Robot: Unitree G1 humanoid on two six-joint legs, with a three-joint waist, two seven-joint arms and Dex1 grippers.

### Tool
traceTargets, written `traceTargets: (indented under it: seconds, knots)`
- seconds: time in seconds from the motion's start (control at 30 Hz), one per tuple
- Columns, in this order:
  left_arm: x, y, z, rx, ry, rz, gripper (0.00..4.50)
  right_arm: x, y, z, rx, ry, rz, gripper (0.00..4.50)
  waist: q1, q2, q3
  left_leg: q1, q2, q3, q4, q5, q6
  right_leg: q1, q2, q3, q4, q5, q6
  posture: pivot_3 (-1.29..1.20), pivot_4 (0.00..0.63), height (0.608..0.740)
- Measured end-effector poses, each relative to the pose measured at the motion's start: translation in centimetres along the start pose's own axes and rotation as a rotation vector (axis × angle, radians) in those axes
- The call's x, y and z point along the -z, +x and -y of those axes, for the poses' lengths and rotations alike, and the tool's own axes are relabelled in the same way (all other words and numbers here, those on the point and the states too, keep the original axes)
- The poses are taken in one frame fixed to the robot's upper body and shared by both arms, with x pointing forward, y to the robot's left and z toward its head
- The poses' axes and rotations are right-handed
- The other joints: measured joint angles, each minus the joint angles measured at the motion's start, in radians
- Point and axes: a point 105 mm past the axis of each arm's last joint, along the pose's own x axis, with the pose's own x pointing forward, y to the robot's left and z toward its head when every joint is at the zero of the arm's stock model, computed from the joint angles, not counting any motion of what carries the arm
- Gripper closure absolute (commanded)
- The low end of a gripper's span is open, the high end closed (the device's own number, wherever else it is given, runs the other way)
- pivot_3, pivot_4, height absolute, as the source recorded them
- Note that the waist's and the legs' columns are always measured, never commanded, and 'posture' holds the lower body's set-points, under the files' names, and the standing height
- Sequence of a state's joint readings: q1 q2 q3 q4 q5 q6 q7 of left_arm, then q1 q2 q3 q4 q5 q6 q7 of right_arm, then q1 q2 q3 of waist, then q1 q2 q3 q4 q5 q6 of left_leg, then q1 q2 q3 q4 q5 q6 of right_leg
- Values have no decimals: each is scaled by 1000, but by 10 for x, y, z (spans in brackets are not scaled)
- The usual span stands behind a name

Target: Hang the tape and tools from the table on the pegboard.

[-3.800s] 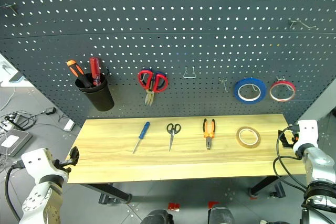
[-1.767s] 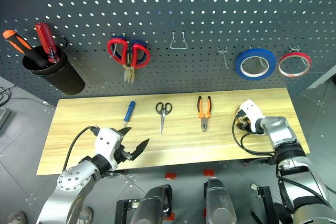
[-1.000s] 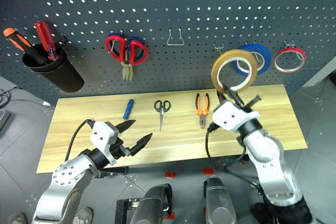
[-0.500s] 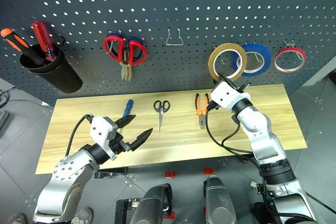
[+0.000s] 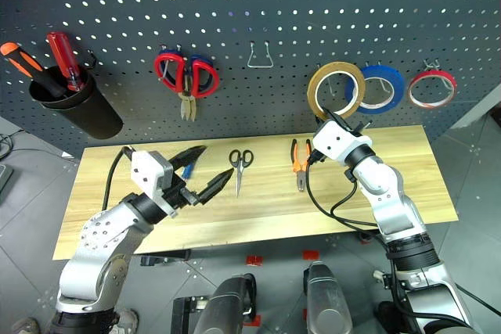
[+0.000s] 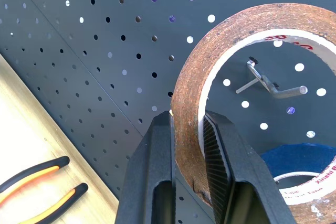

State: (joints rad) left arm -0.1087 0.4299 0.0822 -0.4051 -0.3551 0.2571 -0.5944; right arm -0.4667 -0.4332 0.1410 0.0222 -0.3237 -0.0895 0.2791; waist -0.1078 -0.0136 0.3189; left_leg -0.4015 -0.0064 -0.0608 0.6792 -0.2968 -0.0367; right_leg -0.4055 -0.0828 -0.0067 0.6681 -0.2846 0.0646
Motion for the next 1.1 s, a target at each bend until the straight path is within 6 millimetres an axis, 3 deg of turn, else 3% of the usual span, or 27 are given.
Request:
traceTargets:
  seconds: [0.17, 0.47, 0.5, 0.57, 0.77, 0.87, 1.0, 1.1]
  knots:
    - [-30, 17, -4, -1, 52, 81, 311, 1, 0, -1, -5, 0, -3, 4047, -1, 0, 0, 0, 0, 1, 1, 0, 0, 0, 0, 1, 2, 0, 0, -184, 276, 740]
    - [-32, 24, -2, 6, 8, 83, 311, 3, 1, -5, -24, 8, -12, 4047, -4, 0, 0, 1, 0, 3, 1, 0, 0, -2, 0, 2, 4, 0, 0, -184, 273, 740]
    - [-32, 24, -2, 5, 8, 83, 311, 3, 1, -5, -24, 10, -11, 3343, -4, 0, 0, 1, 0, 3, 1, 0, 0, -2, 0, 2, 4, 0, 0, -184, 273, 740]
    - [-32, 24, -2, 3, 7, 84, 311, 3, 1, -6, -25, 17, -9, 2881, -4, -1, 0, 1, 0, 3, 1, 0, 0, -2, 0, 3, 4, 0, 0, -183, 271, 740]
    - [-31, 23, -1, 6, 2, 82, 311, 8, -3, -12, -30, 98, -80, 924, -3, -1, -1, 1, 0, 3, 1, 0, 0, -2, 0, 3, 5, 0, 0, -181, 271, 740]
    - [-23, 13, 2, 14, 11, 37, 311, 13, -23, -27, -57, 242, -186, 36, -1, -1, -1, 1, 1, 3, 1, 0, 0, -2, 0, 2, 5, 0, 0, -178, 276, 740]
    - [-4, -6, 7, 43, 1, -61, 311, 12, -47, -65, -115, 549, -388, 36, -2, 0, -1, 1, 0, 4, 1, 0, 0, -4, 0, 6, 8, 0, 0, -176, 288, 740]
    - [-1, -16, 16, 93, 4, -95, 311, -1, -43, -80, -143, 672, -446, 36, -1, -1, -2, 2, 0, 4, 1, -1, 2, -5, 0, 8, 9, 0, 0, -168, 294, 740]
